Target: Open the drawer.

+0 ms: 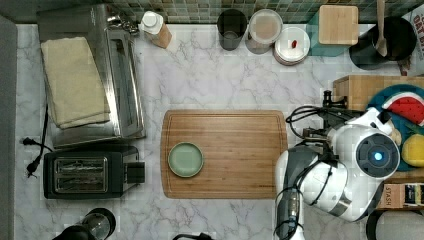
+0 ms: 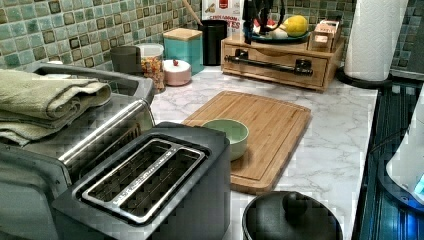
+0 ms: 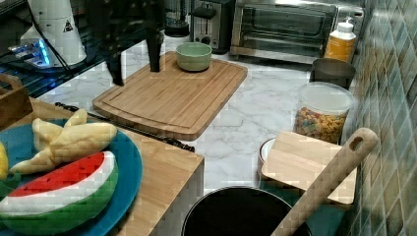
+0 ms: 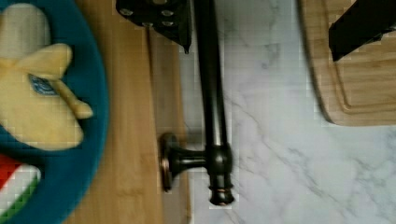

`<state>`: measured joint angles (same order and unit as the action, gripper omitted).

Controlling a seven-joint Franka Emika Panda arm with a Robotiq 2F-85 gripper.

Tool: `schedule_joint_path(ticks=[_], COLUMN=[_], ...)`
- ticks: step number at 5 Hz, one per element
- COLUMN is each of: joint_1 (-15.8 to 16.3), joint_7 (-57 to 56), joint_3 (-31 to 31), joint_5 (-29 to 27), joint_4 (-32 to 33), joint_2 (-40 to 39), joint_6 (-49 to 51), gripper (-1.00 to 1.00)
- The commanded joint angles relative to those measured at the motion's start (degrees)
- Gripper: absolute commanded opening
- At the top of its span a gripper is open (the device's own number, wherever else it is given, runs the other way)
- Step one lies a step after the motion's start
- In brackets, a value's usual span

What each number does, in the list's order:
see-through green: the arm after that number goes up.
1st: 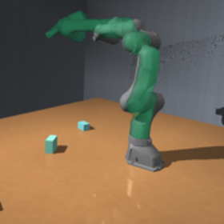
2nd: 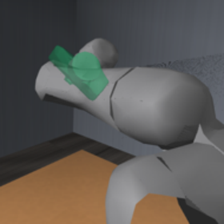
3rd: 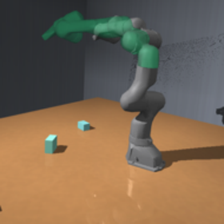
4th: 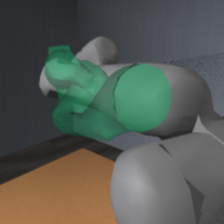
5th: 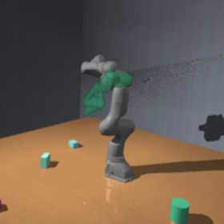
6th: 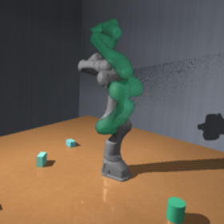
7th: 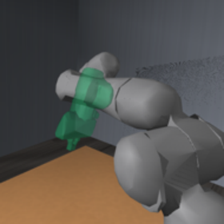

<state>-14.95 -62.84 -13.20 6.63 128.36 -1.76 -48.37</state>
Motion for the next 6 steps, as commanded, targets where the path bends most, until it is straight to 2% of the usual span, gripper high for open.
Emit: schedule_joint_path(ticks=[1,2,3,4,5,6], joint_1=[-1.11,-0.98,-0.66,-1.69,1.69,-1.04], joint_7=[-10.01,-10.50,-8.64,-12.49,-17.89,-11.82], joint_3=[0.11,0.07,-0.24,-0.67,-4.94,-0.97], joint_5=[-0.30,-2.25,-0.12,-0.93,-6.41,-6.33], joint_4=[3.15,4.67,4.37,3.74,3.74,5.86], joint_2=[-2.66,-2.80,-3.74,-6.54,-9.08,-9.01], joint_6=[-7.80,-9.86,-10.03,-13.48,-16.18,-16.78], gripper=[1.00,1.00,1.00,1.00,1.00,1.00])
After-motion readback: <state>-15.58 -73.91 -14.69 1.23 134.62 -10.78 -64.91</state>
